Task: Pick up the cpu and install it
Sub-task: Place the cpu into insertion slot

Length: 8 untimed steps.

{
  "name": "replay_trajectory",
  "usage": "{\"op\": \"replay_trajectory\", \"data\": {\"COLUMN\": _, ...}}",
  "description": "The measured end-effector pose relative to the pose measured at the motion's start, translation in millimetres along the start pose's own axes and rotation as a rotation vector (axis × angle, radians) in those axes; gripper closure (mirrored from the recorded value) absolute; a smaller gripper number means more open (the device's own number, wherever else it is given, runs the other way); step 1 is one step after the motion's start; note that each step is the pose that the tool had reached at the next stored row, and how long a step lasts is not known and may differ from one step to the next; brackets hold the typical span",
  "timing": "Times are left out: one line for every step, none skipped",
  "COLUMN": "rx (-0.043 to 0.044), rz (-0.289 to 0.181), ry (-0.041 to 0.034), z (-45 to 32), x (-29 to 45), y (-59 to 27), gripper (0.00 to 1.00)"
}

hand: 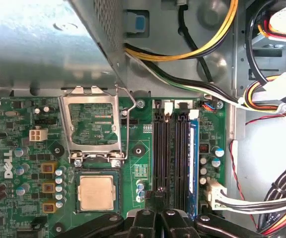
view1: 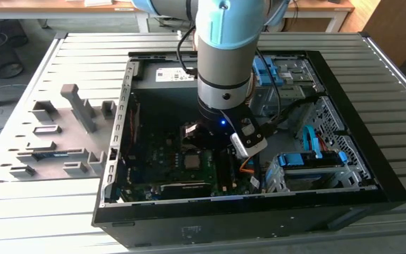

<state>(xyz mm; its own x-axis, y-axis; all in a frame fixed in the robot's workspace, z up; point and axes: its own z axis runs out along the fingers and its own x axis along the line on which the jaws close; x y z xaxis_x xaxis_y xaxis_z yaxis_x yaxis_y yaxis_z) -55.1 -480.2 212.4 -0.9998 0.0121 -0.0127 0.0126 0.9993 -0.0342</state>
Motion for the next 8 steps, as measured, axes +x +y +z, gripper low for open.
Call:
{"op": "replay_trajectory", "data": {"rx": 0.0001, "rz": 0.0, "ry": 0.0, "z": 0.0, "x": 0.3, "y": 0.0, "gripper": 0.9}}
{"op": "replay_trajectory", "data": {"rx": -0.0006, "rz": 0.002, "ry": 0.0001, "z": -0.1, "x": 0.8, "y": 0.0, "gripper": 0.9}}
{"op": "replay_trajectory", "data": {"rx": -0.0049, "rz": 0.004, "ry": -0.0001, "z": -0.2, "x": 1.4, "y": 0.0, "gripper": 0.9}}
{"op": "replay_trajectory", "data": {"rx": -0.0104, "rz": 0.006, "ry": -0.0005, "z": -0.1, "x": 2.3, "y": 0.3, "gripper": 0.9}}
{"op": "replay_trajectory", "data": {"rx": -0.0145, "rz": 0.007, "ry": -0.0014, "z": -0.1, "x": 3.1, "y": 0.9, "gripper": 0.9}}
{"op": "replay_trajectory", "data": {"rx": -0.015, "rz": 0.007, "ry": -0.0018, "z": -0.1, "x": 3.7, "y": 2.0, "gripper": 0.9}}
{"op": "replay_trajectory", "data": {"rx": -0.015, "rz": 0.007, "ry": -0.0021, "z": -0.2, "x": 4.0, "y": 3.3, "gripper": 0.9}}
{"op": "replay_trajectory", "data": {"rx": -0.0151, "rz": 0.007, "ry": -0.003, "z": -0.3, "x": 4.4, "y": 4.7, "gripper": 0.9}}
